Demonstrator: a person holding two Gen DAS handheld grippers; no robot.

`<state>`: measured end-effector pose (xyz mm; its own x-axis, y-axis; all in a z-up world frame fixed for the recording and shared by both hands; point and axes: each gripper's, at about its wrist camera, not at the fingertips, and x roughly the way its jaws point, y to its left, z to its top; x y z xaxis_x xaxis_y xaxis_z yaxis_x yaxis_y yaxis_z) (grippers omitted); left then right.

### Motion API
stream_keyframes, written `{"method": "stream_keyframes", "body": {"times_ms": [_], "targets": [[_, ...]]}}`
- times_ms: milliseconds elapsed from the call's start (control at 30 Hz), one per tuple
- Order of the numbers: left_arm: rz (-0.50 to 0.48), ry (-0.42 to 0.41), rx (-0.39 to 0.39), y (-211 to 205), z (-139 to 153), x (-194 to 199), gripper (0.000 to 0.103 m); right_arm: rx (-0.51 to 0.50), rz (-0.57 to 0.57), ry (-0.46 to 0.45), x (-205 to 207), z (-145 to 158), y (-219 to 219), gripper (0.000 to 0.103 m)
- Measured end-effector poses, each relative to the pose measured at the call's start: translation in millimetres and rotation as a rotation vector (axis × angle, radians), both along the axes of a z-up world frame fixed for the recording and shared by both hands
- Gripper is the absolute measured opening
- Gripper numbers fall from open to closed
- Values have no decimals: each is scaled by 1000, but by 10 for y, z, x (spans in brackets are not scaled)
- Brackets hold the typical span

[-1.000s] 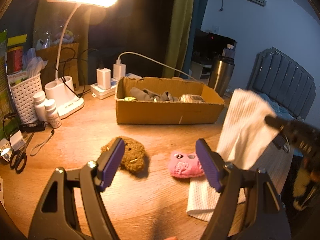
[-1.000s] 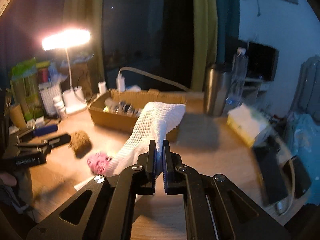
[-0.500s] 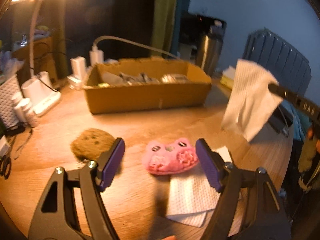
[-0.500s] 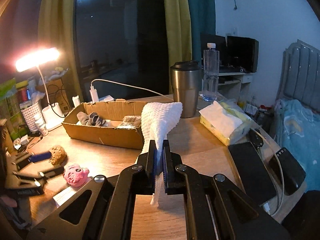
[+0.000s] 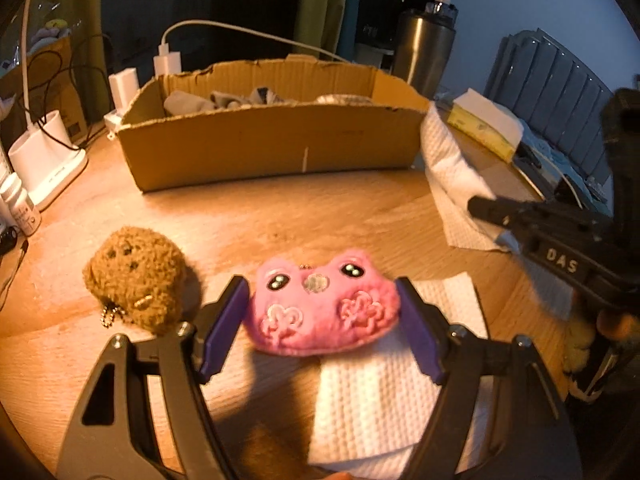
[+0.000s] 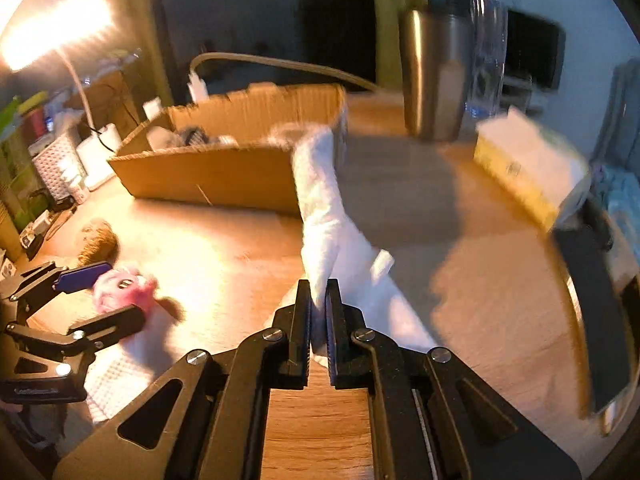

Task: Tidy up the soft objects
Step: 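Grasp the pink plush with the left tool while the right tool holds the towel, then carry the pink plush and white towel with both tools over the box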

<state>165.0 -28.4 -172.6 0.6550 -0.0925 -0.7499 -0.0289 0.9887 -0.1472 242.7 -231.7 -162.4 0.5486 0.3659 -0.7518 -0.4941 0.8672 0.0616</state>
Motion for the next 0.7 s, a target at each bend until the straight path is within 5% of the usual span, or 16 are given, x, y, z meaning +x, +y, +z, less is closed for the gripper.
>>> {"method": "stream_keyframes", "body": {"times_ms": [33, 100, 200, 533, 700], "targets": [[1, 10, -4, 7, -18, 14, 75, 0, -6, 11, 17, -12, -12, 14], [5, 21, -8, 15, -37, 36, 75, -4, -10, 17, 21, -23, -27, 43], [10, 28, -10, 22, -44, 54, 75, 5, -15, 20, -12, -8, -70, 56], [8, 38, 8, 8, -57, 76, 75, 68, -117, 16, 125, 90, -261, 65], [8, 38, 5, 12, -63, 81, 75, 17, -136, 62, 249, -63, -196, 66]]}}
